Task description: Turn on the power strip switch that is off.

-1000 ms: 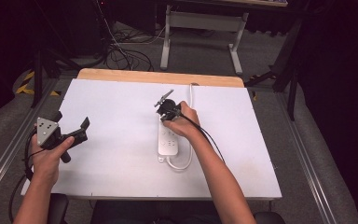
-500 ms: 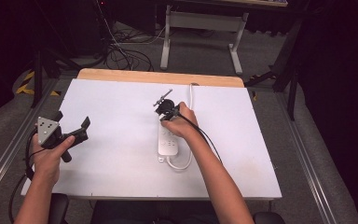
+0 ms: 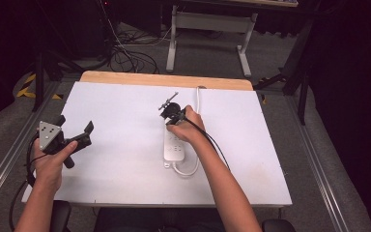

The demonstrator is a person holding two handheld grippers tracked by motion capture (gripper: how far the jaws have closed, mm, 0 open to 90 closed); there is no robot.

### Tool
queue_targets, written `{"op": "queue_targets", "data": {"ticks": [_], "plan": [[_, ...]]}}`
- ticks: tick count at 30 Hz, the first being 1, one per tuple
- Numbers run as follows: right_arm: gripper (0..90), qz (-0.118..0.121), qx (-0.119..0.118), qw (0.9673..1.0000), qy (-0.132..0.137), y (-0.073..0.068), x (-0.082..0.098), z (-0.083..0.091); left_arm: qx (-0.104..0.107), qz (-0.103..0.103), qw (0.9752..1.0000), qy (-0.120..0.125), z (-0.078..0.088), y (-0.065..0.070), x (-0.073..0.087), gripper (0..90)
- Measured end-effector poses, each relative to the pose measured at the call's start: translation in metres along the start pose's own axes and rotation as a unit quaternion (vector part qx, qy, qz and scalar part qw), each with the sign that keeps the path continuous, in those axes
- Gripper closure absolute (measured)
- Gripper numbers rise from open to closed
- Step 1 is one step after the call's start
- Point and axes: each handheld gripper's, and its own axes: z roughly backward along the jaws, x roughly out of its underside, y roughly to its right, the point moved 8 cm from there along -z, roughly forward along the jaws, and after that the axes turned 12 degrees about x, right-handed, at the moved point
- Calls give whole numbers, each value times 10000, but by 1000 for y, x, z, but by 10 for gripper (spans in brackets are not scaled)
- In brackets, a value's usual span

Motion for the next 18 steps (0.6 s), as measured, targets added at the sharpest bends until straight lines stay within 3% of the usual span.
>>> {"op": "queue_targets", "data": {"ticks": [8,18], "plan": [[900,-52,17,10000,-24,0,0,0,12,-7,10000,-8,0,1,0,43],[900,-135,-138,9998,-20,2,0,0,-5,-7,10000,-37,-2,0,1,44]]}}
